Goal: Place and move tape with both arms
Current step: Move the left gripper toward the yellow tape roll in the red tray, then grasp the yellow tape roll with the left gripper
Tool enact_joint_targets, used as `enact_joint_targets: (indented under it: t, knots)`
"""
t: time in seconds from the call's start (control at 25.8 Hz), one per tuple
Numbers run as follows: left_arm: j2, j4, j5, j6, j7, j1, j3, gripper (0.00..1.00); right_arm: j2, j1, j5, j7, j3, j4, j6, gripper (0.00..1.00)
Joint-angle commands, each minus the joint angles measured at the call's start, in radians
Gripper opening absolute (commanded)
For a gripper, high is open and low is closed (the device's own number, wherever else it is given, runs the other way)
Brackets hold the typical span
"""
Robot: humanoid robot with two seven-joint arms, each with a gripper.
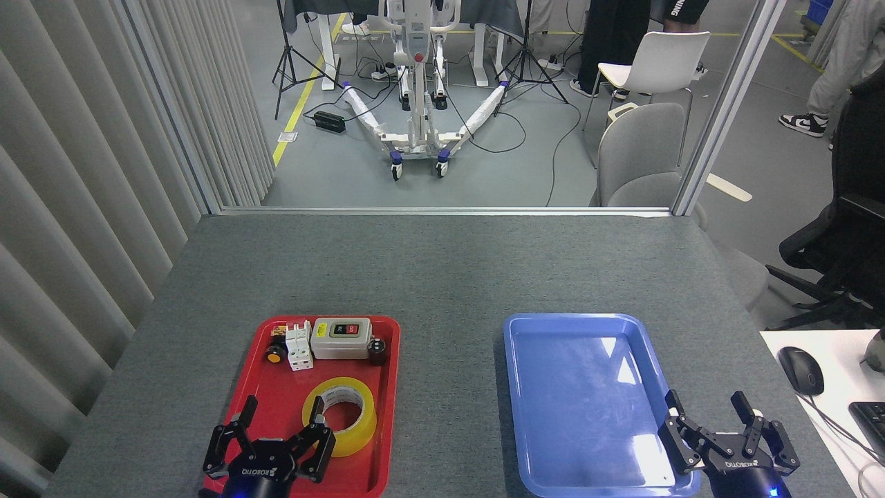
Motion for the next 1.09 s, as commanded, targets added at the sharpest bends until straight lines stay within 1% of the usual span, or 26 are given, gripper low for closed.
enact_joint_targets:
  t: [0.0,0.08,0.27,0.47,0.54,0.58,0.66,0.78,0.85,0.93,1.05]
  knots:
    - [0.000,0.000,0.002,0.001,-0.003,0.001,-0.002,1.00,-0.001,-0.005,0.000,-0.002,-0.001,0.000,0.000,1.00]
    - [0.000,0.006,0.002,0.001,-0.009,0.001,-0.002,1.00,-0.004,-0.009,-0.007,-0.002,0.001,0.000,-0.002,1.00]
    - [-0.003,0.003,0.003,0.006,-0.007,0.000,-0.002,1.00,-0.002,-0.012,-0.051,-0.002,0.001,0.000,0.000,1.00]
    - [-0.002,0.009,0.010,0.006,-0.014,-0.028,-0.003,1.00,-0.004,-0.012,-0.051,-0.002,0.002,0.000,0.000,1.00]
    - [0.000,0.018,0.026,0.009,-0.061,-0.057,-0.006,1.00,-0.004,-0.014,-0.051,-0.002,0.002,0.000,0.000,1.00]
    - [0.002,0.032,0.052,0.009,-0.118,-0.071,-0.006,1.00,-0.004,-0.014,-0.051,-0.002,0.004,0.000,0.000,1.00]
    - [0.009,0.049,0.117,0.010,-0.276,-0.117,-0.005,1.00,-0.004,-0.012,-0.050,-0.002,0.005,0.000,0.000,1.00]
    - [0.052,0.055,0.220,0.022,-0.556,-0.193,-0.005,1.00,-0.004,-0.012,-0.048,-0.002,0.006,0.002,0.000,1.00]
    - [0.071,0.059,0.232,0.053,-0.727,-0.233,-0.005,1.00,-0.004,-0.012,-0.046,-0.002,0.006,0.002,0.000,1.00]
    - [0.074,0.064,0.234,0.084,-0.837,-0.262,-0.005,1.00,-0.002,-0.011,-0.045,-0.002,0.006,0.002,0.000,1.00]
    - [0.094,0.092,0.232,0.110,-0.928,-0.304,-0.005,1.00,0.004,-0.009,-0.043,-0.002,0.006,0.002,0.000,1.00]
